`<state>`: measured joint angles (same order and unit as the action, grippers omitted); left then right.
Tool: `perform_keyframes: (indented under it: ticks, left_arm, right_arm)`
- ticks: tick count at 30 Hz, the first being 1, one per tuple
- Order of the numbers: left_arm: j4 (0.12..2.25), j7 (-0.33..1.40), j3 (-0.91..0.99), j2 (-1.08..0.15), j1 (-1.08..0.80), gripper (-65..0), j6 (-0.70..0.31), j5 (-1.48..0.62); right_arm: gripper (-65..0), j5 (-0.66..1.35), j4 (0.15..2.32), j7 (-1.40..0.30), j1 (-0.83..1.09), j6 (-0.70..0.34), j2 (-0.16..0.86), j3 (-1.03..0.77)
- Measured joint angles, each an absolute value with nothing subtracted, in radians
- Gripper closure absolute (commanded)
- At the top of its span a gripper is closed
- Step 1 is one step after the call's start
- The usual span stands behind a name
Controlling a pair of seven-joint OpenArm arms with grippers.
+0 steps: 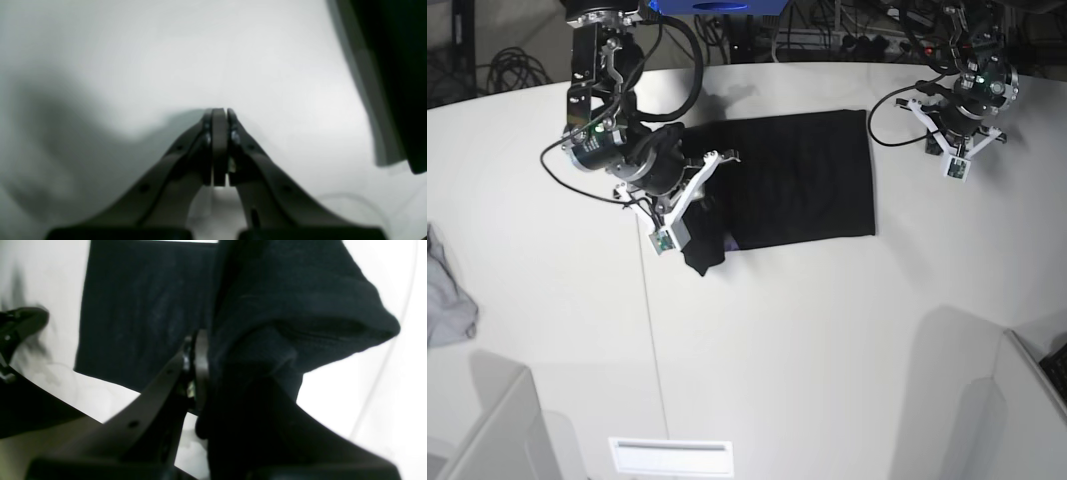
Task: Fold the T-shirt properly
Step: 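Grasp the strip's other end with the right gripper and fold it over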
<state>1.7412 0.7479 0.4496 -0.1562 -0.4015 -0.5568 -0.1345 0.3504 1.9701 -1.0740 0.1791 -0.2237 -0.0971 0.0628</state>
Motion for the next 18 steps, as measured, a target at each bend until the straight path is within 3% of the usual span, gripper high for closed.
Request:
perform_keyframes:
  ticks: [15, 18]
  left_arm:
    - [1.744, 0.748, 0.358, -0.092, -0.344, 0.0, -0.550, -0.110]
    - [1.744, 0.748, 0.358, -0.090, -0.343, 0.0, -0.551, -0.113]
  right_arm:
    - [0.0, 0.355, 1.970, -1.012, 0.195, -0.217, -0.113, 0.177]
    - [0.0, 0.350, 1.970, -1.013, 0.195, -0.150, -0.112, 0.217]
